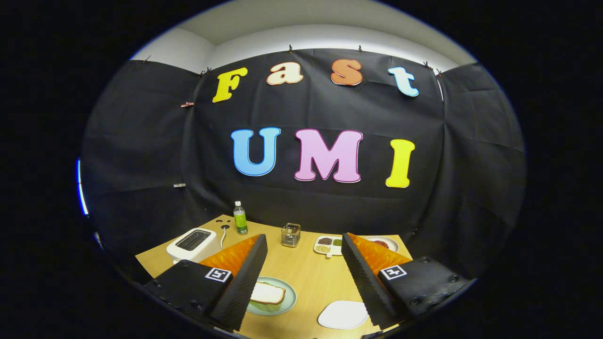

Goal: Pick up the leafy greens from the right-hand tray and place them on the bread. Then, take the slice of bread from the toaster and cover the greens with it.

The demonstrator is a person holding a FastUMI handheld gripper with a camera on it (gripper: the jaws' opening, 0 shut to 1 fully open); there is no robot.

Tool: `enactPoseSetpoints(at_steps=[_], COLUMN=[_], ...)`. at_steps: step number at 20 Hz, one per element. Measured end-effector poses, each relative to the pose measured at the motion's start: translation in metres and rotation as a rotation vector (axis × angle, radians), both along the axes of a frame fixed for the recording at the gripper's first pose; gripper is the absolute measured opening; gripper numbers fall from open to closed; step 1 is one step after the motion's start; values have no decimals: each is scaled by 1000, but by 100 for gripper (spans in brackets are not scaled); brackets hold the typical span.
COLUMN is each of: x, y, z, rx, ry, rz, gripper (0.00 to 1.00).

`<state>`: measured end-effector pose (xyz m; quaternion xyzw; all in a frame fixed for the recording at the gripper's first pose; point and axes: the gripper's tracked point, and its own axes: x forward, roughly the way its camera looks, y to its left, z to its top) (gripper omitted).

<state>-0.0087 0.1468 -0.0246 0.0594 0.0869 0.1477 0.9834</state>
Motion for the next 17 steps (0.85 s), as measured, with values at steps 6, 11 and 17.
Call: enactPoseSetpoints(at_steps=[6,11,17], x=[-8,-6,-8], y=[-19,-23,-17], z=[2,-1,0], rx=[1,0,-30], ry=[12,23,20], rz=[-39,-52,-24], gripper=[98,98,98])
